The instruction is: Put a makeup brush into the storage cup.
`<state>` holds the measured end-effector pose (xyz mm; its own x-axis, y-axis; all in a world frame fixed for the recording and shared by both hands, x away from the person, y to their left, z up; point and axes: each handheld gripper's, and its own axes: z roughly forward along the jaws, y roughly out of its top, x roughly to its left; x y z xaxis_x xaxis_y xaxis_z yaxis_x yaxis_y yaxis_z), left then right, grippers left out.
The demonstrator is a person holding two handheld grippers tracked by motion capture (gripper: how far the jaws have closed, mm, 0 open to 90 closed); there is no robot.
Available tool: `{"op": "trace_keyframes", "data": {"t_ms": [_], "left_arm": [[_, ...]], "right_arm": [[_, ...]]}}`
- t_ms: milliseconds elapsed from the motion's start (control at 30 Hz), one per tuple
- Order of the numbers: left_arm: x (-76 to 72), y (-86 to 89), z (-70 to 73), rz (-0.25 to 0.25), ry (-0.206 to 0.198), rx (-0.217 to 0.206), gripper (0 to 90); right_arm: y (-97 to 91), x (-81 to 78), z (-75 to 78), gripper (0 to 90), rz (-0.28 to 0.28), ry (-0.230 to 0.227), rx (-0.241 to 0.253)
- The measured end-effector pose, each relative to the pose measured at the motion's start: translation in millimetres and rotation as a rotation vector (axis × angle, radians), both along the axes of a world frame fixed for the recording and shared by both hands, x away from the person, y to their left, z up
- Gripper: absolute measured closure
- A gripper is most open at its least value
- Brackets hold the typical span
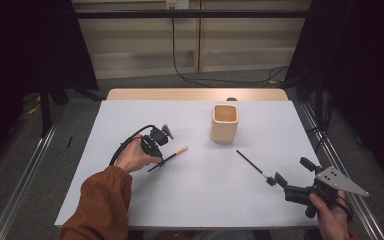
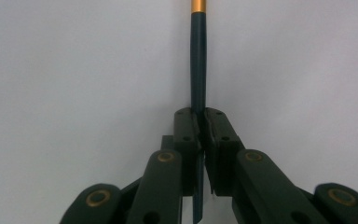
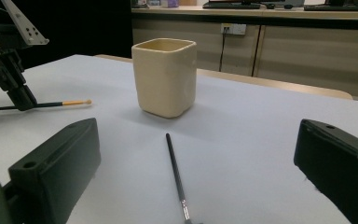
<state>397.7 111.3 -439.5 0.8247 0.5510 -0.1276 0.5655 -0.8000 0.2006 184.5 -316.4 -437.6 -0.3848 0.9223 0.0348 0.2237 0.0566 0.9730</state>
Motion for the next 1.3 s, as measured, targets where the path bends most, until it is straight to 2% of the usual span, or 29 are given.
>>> {"op": "trace_keyframes", "data": {"t_ms": [200,267,467,567,800,967,1133,1300], "left_arm": [[-0.3,5.1,4.9,0.015,-0.007,-0.034,84.3],[-0.5,6.2,6.1,0.015,-0.018,-0.037,84.3],[-3.9,8.9,7.6,0.028,-0.045,-0.1,84.4],[-7.0,9.4,10.4,0.019,-0.065,-0.114,84.3],[-11.8,15.2,11.5,0.033,-0.118,-0.185,84.4],[-16.1,17.8,13.8,0.052,-0.164,-0.248,84.4],[-19.8,22.9,19.0,0.068,-0.215,-0.333,84.3],[-24.4,25.1,23.6,0.076,-0.258,-0.39,84.3]], "right_arm": [[-0.3,0.1,0.0,0.1,-0.002,0.001,-0.001],[-0.3,0.1,0.0,0.1,-0.001,0.001,-0.002],[0.0,-0.6,0.2,0.1,-0.004,0.003,-0.001],[0.0,-0.5,0.1,0.1,-0.002,0.002,-0.002],[-0.2,-0.7,0.1,0.1,-0.002,0.001,-0.001],[-0.2,-0.6,0.1,0.1,-0.002,0.002,-0.001],[-0.3,-0.6,0.1,0.1,-0.005,0.003,-0.001],[-0.4,-0.8,0.1,0.1,-0.004,0.002,-0.002]]}}
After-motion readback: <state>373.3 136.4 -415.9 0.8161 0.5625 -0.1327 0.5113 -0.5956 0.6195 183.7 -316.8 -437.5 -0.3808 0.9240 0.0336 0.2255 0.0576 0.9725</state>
